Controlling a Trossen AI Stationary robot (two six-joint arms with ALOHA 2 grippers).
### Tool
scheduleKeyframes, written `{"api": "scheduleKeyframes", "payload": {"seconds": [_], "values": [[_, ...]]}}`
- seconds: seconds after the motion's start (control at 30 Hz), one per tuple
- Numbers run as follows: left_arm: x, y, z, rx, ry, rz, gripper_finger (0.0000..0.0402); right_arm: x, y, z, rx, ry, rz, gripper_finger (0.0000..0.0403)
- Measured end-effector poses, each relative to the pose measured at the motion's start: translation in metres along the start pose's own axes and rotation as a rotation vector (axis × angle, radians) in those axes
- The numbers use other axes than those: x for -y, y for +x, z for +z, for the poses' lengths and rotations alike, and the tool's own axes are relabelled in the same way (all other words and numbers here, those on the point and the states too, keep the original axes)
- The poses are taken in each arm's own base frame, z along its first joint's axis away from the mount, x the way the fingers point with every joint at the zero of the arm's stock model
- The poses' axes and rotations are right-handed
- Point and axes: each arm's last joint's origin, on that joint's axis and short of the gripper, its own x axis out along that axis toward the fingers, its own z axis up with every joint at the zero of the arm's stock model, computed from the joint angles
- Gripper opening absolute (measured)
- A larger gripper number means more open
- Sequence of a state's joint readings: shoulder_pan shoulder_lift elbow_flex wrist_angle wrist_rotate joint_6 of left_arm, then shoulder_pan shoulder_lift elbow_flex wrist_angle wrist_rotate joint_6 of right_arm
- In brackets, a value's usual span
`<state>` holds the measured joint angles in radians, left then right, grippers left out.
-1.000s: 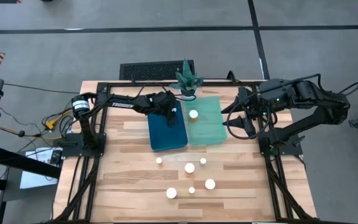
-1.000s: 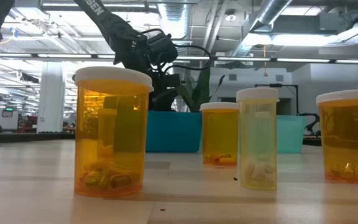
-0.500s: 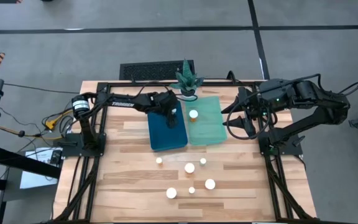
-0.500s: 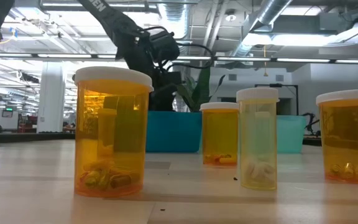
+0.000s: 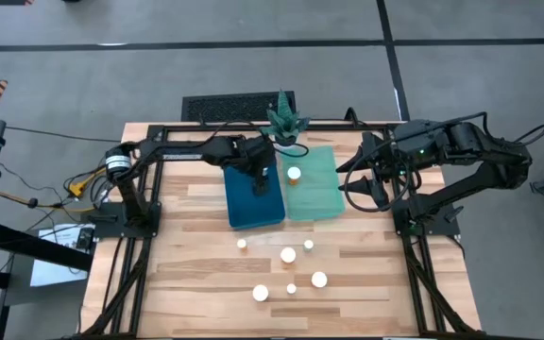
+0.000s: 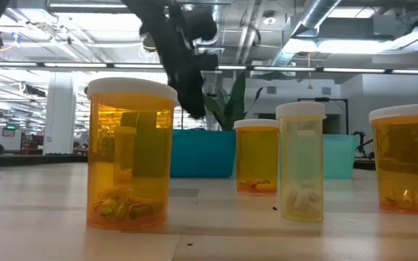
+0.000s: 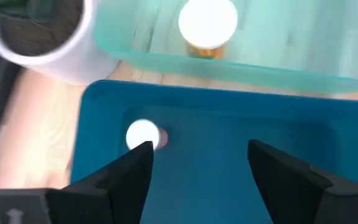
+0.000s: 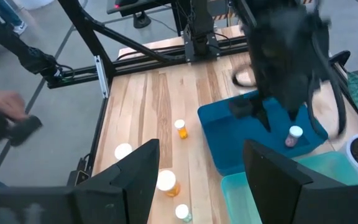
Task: Pick and place medicine bottles into bin by pill shape (circle, oval)
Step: Put the small orange tablet bottle into the blue bin
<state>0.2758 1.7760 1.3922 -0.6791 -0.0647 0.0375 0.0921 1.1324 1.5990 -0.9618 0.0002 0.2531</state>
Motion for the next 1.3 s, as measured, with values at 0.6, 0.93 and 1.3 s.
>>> {"api": "scheduleKeyframes", "payload": {"seconds": [0.6, 0.93, 1.3], "values": [[0.124, -0.121, -0.083, 0.28, -0.038, -0.064, 0.0256, 0.001, 0.0, -0.003, -0.03, 0.0, -0.008, 0.0238], [0.166, -0.055, -0.115, 0.258, -0.013, -0.083, 0.0256, 0.001, 0.0, -0.003, -0.028, 0.002, -0.007, 0.0238], [0.191, -0.017, -0.132, 0.114, 0.037, -0.138, 0.0256, 0.001, 0.0, -0.004, -0.036, 0.035, -0.01, 0.0238]]}}
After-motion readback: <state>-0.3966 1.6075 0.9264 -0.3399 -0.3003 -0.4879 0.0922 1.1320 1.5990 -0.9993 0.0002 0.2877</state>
